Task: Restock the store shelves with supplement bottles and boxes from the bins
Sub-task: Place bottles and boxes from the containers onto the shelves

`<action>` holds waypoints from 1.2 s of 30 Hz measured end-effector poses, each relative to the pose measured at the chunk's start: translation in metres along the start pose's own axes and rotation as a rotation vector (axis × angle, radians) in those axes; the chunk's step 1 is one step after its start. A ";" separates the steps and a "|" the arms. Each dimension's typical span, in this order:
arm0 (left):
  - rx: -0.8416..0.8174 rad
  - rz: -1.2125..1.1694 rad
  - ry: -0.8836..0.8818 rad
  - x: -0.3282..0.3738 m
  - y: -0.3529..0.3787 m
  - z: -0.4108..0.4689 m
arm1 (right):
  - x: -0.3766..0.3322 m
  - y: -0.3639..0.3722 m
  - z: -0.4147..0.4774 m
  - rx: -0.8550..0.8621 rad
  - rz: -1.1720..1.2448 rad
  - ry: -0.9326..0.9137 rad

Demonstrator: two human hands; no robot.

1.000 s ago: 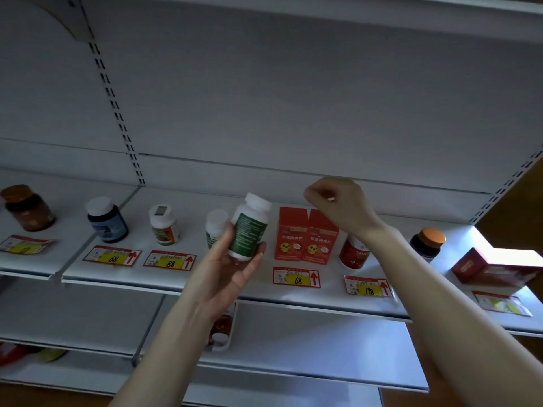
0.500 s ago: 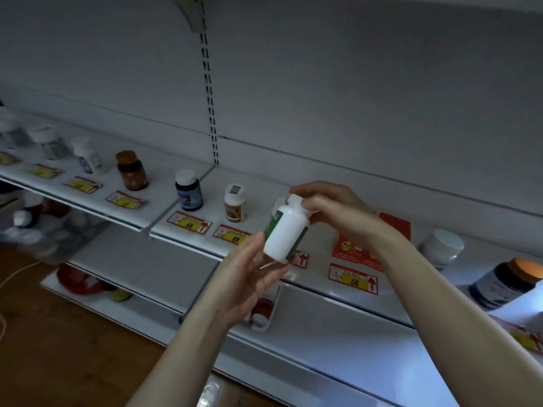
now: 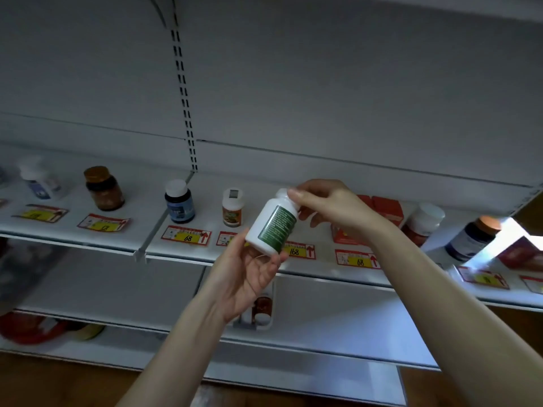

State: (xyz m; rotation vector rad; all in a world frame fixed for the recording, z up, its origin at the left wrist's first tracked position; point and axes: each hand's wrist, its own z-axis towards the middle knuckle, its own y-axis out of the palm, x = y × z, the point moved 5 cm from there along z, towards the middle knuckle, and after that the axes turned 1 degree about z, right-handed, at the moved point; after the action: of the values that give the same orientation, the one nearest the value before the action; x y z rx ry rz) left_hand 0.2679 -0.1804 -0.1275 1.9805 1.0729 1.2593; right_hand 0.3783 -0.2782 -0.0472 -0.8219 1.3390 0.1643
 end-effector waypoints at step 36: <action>0.197 1.781 0.816 -0.039 -0.043 0.046 | 0.025 -0.031 0.006 0.138 -0.626 0.060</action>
State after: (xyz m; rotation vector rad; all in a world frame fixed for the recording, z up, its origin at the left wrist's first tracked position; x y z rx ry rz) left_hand 0.2867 -0.1922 -0.1980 2.4655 -0.8652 2.9810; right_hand 0.4069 -0.3055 -0.0568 -1.0925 1.0776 -0.4420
